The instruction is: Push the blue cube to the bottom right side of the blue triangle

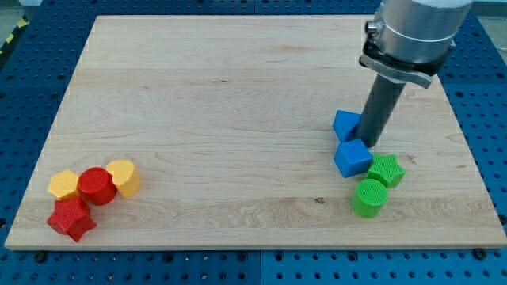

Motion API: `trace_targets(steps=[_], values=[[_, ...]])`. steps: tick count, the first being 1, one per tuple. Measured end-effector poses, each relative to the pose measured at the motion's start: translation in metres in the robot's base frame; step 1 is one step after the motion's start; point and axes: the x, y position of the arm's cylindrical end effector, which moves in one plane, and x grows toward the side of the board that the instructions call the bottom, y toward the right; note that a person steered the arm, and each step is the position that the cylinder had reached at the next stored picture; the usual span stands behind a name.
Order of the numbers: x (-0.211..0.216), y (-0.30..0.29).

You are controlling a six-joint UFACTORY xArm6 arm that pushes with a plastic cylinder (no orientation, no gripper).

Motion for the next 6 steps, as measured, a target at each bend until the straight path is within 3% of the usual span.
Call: trace_targets(steps=[2,3,5,6], values=[[-0.029,-0.031],[-0.019,-0.053],[0.076,-0.071],[0.078,-0.071]])
